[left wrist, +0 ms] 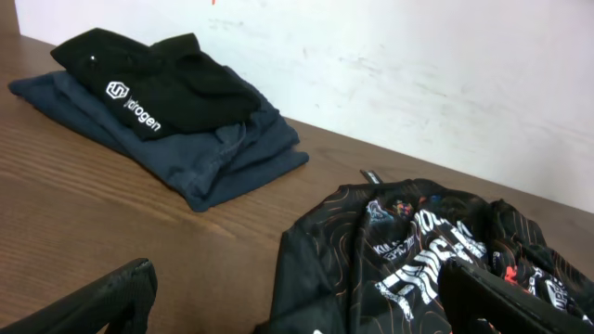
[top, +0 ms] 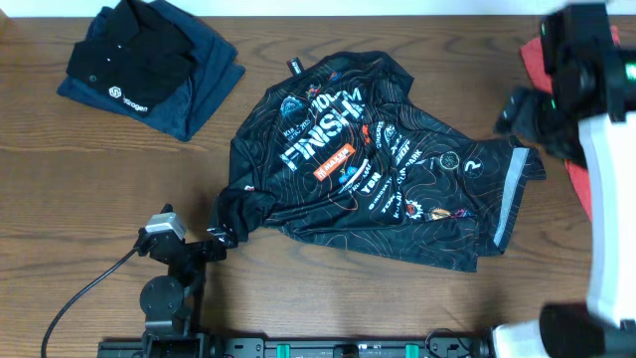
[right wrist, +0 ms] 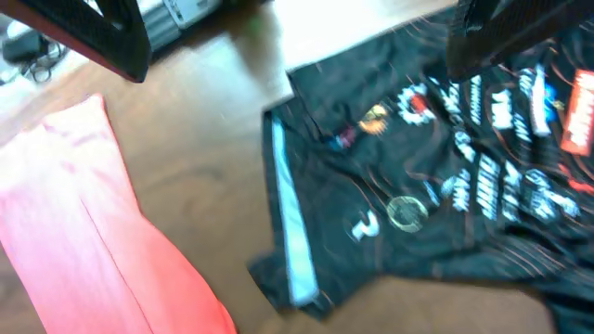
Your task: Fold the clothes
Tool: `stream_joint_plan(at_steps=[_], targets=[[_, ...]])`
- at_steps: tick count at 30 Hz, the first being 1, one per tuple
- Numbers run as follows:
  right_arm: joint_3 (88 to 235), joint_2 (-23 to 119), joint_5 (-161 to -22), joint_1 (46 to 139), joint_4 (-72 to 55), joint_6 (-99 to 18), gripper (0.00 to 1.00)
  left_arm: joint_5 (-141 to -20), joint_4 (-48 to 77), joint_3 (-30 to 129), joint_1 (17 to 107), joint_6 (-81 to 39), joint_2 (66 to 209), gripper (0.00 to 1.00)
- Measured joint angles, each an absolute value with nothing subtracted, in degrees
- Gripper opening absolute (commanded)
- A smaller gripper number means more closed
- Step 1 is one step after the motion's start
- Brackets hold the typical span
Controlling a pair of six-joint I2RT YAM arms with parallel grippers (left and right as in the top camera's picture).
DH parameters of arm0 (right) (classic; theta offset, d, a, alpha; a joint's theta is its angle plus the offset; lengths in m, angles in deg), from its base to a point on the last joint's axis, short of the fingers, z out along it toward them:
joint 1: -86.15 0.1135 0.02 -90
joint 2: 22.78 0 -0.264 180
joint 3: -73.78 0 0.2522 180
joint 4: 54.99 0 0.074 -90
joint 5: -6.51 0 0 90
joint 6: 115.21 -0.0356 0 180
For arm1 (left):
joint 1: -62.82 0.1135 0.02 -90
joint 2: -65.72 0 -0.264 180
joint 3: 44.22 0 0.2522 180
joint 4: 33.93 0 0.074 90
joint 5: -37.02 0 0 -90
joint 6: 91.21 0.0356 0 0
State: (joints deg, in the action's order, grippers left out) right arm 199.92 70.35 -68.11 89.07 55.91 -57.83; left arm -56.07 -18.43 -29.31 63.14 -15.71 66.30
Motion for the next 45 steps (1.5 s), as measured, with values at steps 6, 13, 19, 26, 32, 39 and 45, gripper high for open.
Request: stream_joint_plan(at_steps=[6, 13, 19, 26, 32, 39, 45], targets=[[179.9, 58.1, -67.3, 88.9, 49.8, -59.2, 0.99, -56.1, -18.4, -29.3, 63.1, -15.7, 66.3, 0.98], [155.6, 48.1, -69.2, 88.9, 35.9, -59.3, 0.99, -56.2, -18.4, -29.3, 63.1, -15.7, 66.3, 0.98], [141.2, 49.8, -72.3, 87.0, 23.5, -58.1, 0.99, -56.2, -18.4, -29.3, 63.1, -15.7, 66.3, 0.98], [135.9, 56.2, -77.3, 81.5, 17.7, -54.8, 0.98, -56.2, -18.4, -29.3, 63.1, -15.7, 66.3, 0.98], [134.9, 60.5, -83.7, 80.7, 12.8, -47.7, 0.85, -56.2, -18.4, -29.3, 63.1, -15.7, 66.3, 0.98], [134.3, 64.6, -86.1, 80.6, 10.6, -42.9, 0.87, -56.2, -18.4, -29.3, 63.1, -15.7, 66.3, 0.98], [134.2, 68.0, -86.6, 78.0, 8.7, -40.6, 0.89, -56.2, -18.4, -29.3, 63.1, -15.7, 66.3, 0.98]])
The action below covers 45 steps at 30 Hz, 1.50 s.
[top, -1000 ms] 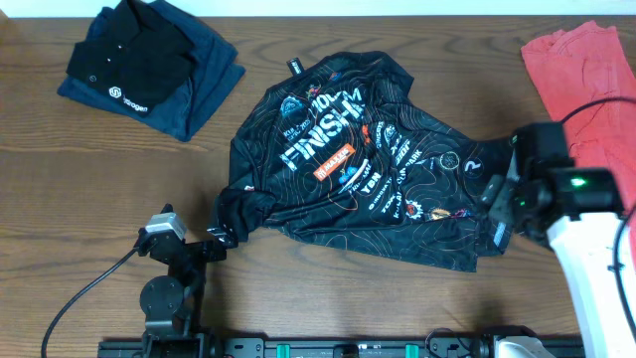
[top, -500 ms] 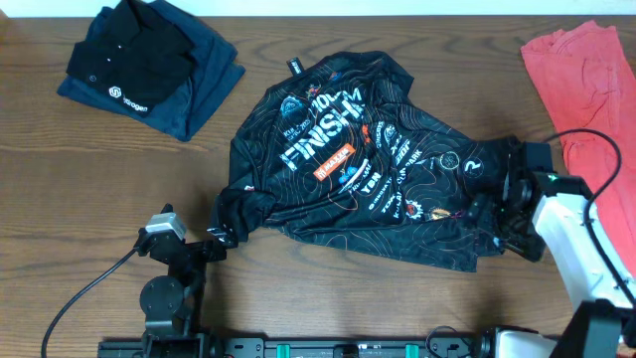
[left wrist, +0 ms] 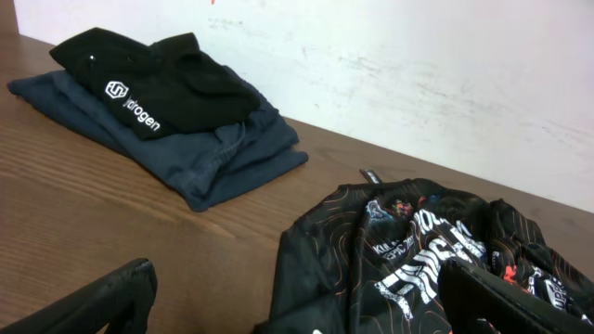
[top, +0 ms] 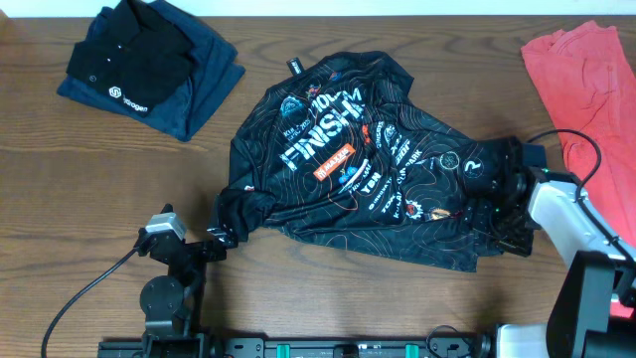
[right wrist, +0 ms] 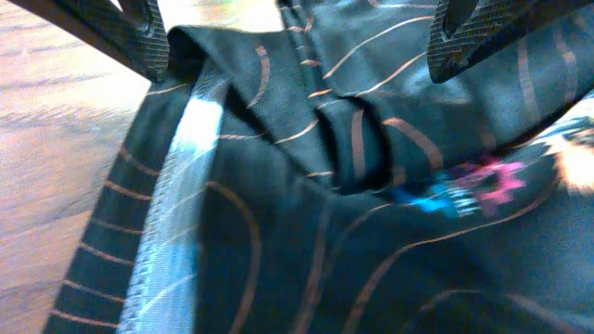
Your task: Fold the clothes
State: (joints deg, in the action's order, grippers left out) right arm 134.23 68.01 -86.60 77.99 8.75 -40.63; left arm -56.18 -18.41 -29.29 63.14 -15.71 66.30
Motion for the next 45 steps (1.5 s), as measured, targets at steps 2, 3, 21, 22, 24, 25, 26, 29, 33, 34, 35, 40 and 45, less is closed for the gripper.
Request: stream_joint_plan(at_steps=[2, 3, 21, 22, 24, 25, 26, 29, 33, 34, 35, 40, 45], targets=[[134.2, 68.8, -86.6, 77.2, 8.6, -39.9, 0.90, -56.2, -18.4, -29.3, 63.1, -15.7, 66.3, 0.98], [134.2, 69.2, -86.7, 76.9, 8.6, -39.4, 0.90, -56.2, -18.4, -29.3, 63.1, -15.7, 66.3, 0.98], [134.0, 70.2, -89.1, 76.5, 9.1, -37.6, 0.43, -56.2, -18.4, -29.3, 63.1, -15.7, 66.3, 0.98], [134.0, 70.2, -89.2, 76.5, 9.5, -37.8, 0.35, -56.2, -18.4, -29.3, 63.1, -15.7, 66.3, 0.98], [134.1, 70.2, -89.2, 76.5, 10.3, -38.0, 0.22, -56.2, -18.4, -29.3, 63.1, -15.7, 66.3, 0.98], [134.3, 70.2, -89.1, 76.5, 11.1, -38.1, 0.15, -56.2, -18.4, -29.3, 63.1, -15.7, 66.3, 0.98], [134.7, 70.2, -89.1, 76.5, 11.8, -38.1, 0.05, -56.2, -18.4, -29.3, 63.1, -15.7, 66.3, 0.98], [136.6, 70.1, -88.4, 76.5, 14.6, -38.9, 0.01, -56.2, -18.4, -29.3, 63.1, -15.7, 66.3, 0.98], [139.5, 68.1, -86.4, 76.5, 18.9, -40.7, 0.02, -56.2, -18.4, -29.3, 63.1, -15.7, 66.3, 0.98], [140.1, 67.1, -85.7, 76.5, 20.2, -41.3, 0.03, -56.2, -18.4, -29.3, 63.1, -15.7, 66.3, 0.98], [140.8, 65.9, -84.8, 76.4, 21.0, -42.1, 0.03, -56.2, -18.4, -29.3, 63.1, -15.7, 66.3, 0.98], [143.2, 58.2, -82.2, 74.8, 24.1, -44.4, 0.02, -56.2, -18.4, -29.3, 63.1, -15.7, 66.3, 0.98], [143.6, 51.3, -82.7, 73.2, 25.7, -45.5, 0.05, -56.2, -18.4, -29.3, 63.1, -15.7, 66.3, 0.98]])
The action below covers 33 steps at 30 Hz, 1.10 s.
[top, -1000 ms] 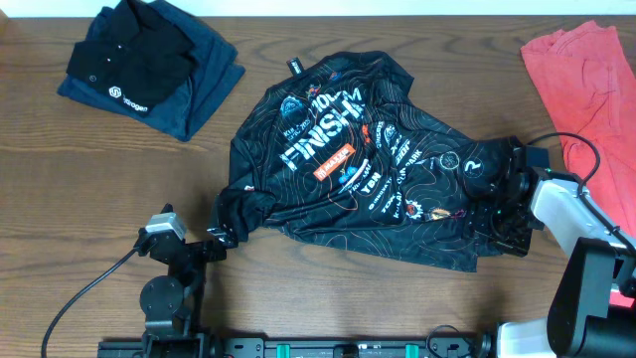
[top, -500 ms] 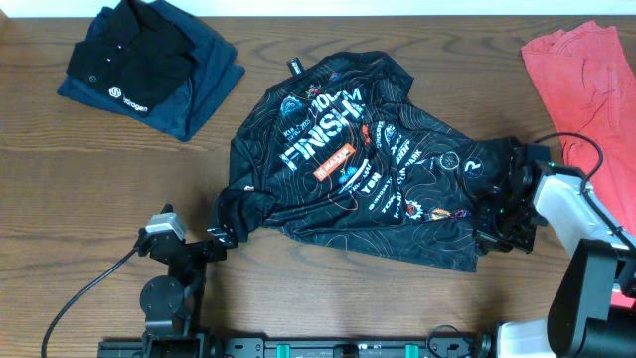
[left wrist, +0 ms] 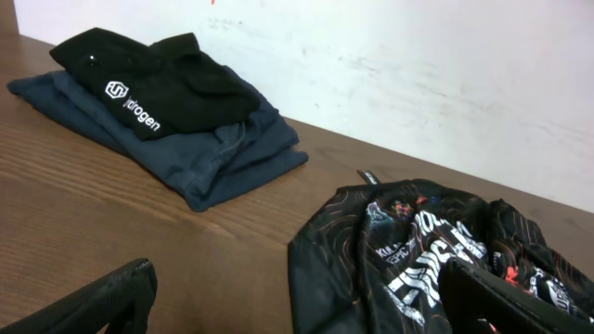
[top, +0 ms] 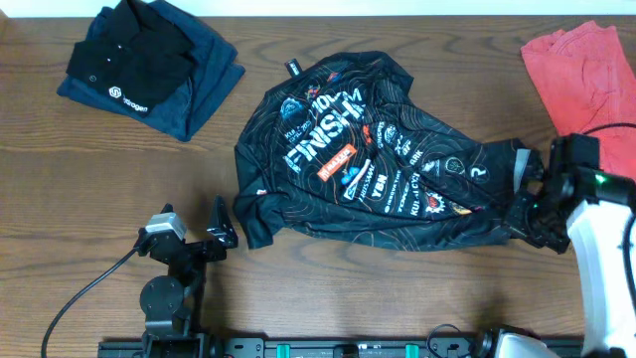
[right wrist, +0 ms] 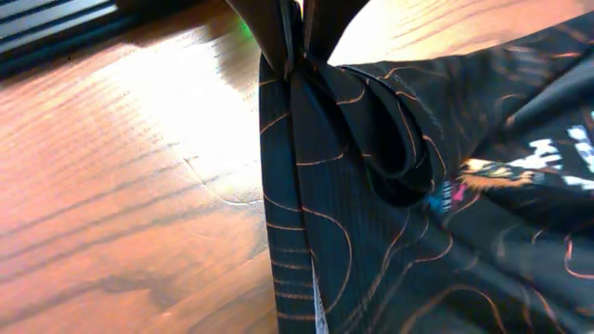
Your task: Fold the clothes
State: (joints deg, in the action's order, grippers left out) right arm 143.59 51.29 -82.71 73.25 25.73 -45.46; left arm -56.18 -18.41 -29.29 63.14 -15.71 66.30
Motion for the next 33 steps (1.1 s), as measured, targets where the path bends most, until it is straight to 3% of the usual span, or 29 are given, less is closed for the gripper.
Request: stream_joint_plan(at_steps=[26, 33], targets=[[142.7, 48.5, -88.9, 73.2, 24.3, -45.6, 0.05, -56.8, -18.7, -29.3, 63.1, -16.2, 66.3, 0.98], [142.6, 48.5, -89.1, 73.2, 24.3, -45.6, 0.05, -72.1, -22.8, -29.3, 63.1, -16.4, 66.3, 0.98]])
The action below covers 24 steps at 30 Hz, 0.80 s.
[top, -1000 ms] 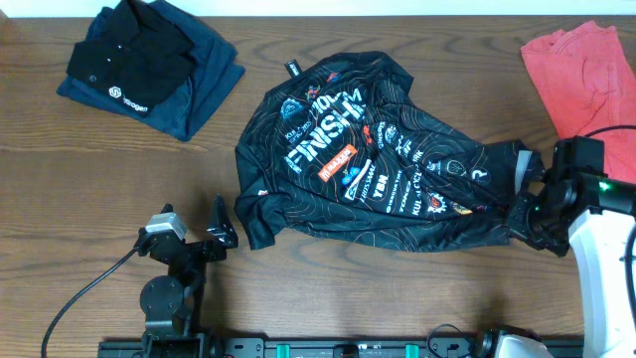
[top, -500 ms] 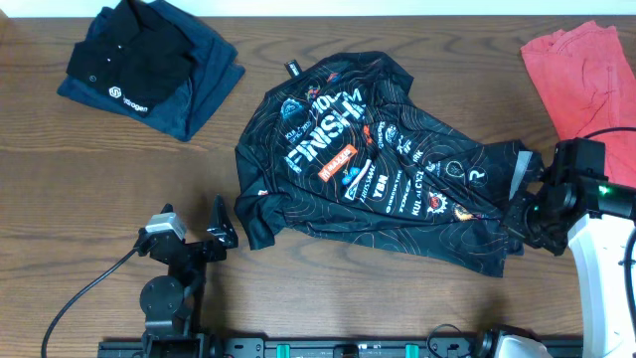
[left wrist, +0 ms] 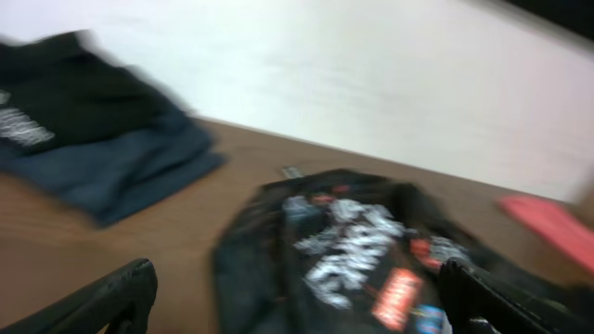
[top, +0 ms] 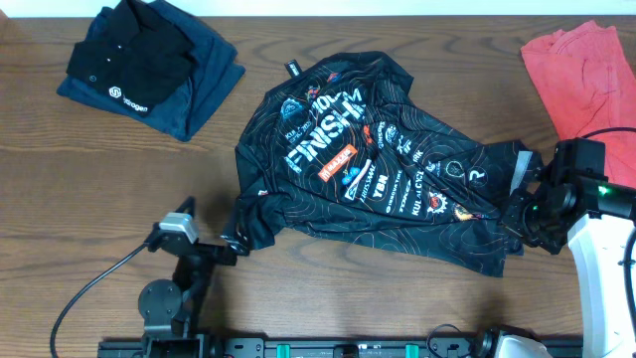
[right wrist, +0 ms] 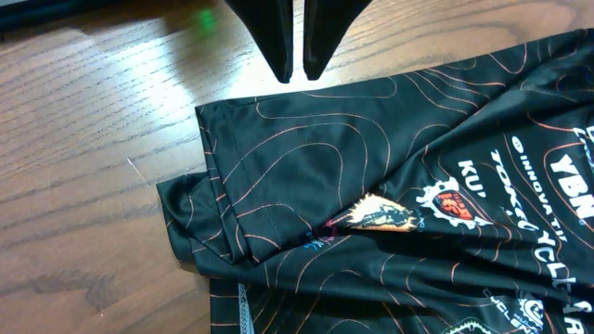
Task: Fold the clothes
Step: 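Reach the left gripper to the jersey's lower-left hem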
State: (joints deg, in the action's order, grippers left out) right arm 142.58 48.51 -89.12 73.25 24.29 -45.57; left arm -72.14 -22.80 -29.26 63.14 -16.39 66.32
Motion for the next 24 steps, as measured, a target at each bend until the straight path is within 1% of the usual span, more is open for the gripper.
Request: stream_joint_plan(at_steps=[4, 6, 9, 12, 14, 15, 17, 19, 21, 24], targets=[[142.5, 48.5, -89.2, 73.2, 24.2, -45.6, 0.09, -78.5, -19.4, -26.6, 63.1, -16.4, 68.2, 0.98], [142.5, 48.5, -89.3, 73.2, 24.1, -45.5, 0.13, -80.1, -15.6, -22.3, 63.1, -16.2, 71.3, 0.98], [142.4, 48.5, -89.4, 73.2, 24.2, -45.4, 0.21, -81.5, -9.1, -13.2, 63.1, -14.7, 78.6, 0.98], [142.4, 48.5, -89.5, 73.2, 24.6, -45.2, 0.29, -82.5, 1.0, -2.0, 63.1, -13.1, 88.3, 0.98], [142.3, 48.5, -89.5, 73.2, 25.0, -45.1, 0.29, -83.0, 7.1, 5.1, 63.1, -12.4, 94.9, 0.98], [142.3, 48.5, -89.5, 73.2, 25.2, -45.1, 0.31, -83.1, 9.6, 8.0, 63.1, -12.1, 97.8, 0.98], [142.2, 48.5, -89.5, 73.2, 25.6, -44.7, 0.32, -84.0, 12.6, 11.9, 63.1, -11.8, 102.4, 0.98], [142.2, 48.5, -89.5, 73.2, 25.7, -44.3, 0.33, -86.0, 13.1, 13.9, 63.0, -11.4, 105.8, 0.98], [142.2, 48.5, -89.6, 73.2, 25.6, -44.2, 0.41, -87.5, 14.1, 14.8, 62.4, -10.8, 108.4, 0.98], [142.2, 48.5, -89.7, 73.2, 25.3, -43.8, 0.42, -85.1, 19.3, 15.0, 58.7, -10.1, 110.8, 0.98]])
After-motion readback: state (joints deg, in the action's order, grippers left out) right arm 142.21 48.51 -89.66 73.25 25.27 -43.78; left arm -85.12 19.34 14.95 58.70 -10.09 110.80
